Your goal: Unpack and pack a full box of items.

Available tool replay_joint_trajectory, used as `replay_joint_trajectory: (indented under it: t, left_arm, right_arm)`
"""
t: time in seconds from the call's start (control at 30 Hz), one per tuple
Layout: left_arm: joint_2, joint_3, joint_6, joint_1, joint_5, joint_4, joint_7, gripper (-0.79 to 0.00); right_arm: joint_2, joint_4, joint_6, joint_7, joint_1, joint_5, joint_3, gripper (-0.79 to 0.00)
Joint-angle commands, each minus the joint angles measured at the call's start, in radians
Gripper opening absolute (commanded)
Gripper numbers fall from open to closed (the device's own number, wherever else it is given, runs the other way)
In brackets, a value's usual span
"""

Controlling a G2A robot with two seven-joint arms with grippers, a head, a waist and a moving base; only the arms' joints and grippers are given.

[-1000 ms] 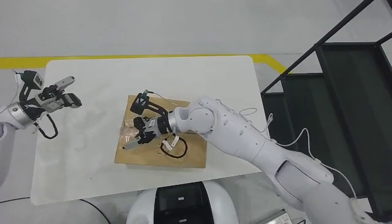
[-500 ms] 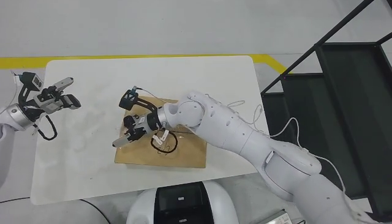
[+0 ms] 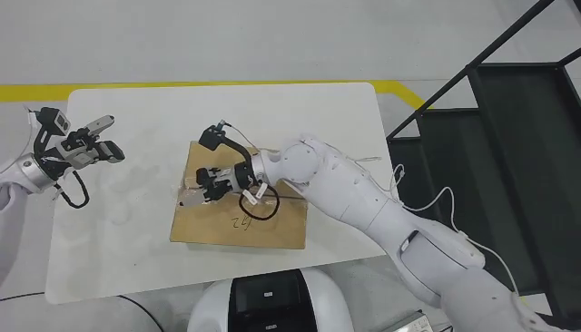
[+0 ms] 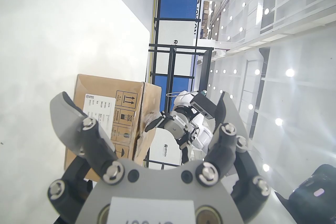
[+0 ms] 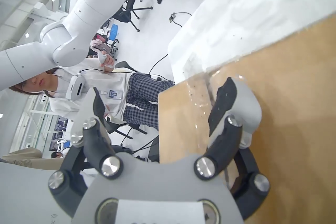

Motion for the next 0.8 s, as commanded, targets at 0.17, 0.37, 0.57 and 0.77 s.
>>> replay_joint_trajectory:
  t: [0.17, 0.37, 0.57, 0.77]
  left_arm:
    - [-0.007, 0.007, -0.008, -0.011, -0.001, 0.019, -0.013, 0.000]
    - [-0.010, 0.003, -0.010, -0.022, 0.001, 0.045, -0.025, 0.000]
    - [-0.015, 0.011, -0.015, -0.033, 0.011, 0.051, -0.028, 0.000]
    - [-0.019, 0.012, -0.015, -0.043, 0.023, 0.054, -0.025, 0.000]
  right_arm:
    - [0.057, -0.180, 0.153, 0.081, -0.106, -0.049, 0.086, 0.000]
    - [0.109, -0.299, 0.227, 0.129, -0.229, -0.073, 0.192, 0.000]
    - [0.156, -0.368, 0.231, 0.133, -0.365, -0.075, 0.312, 0.000]
    - [0.197, -0.452, 0.213, 0.118, -0.496, -0.083, 0.438, 0.000]
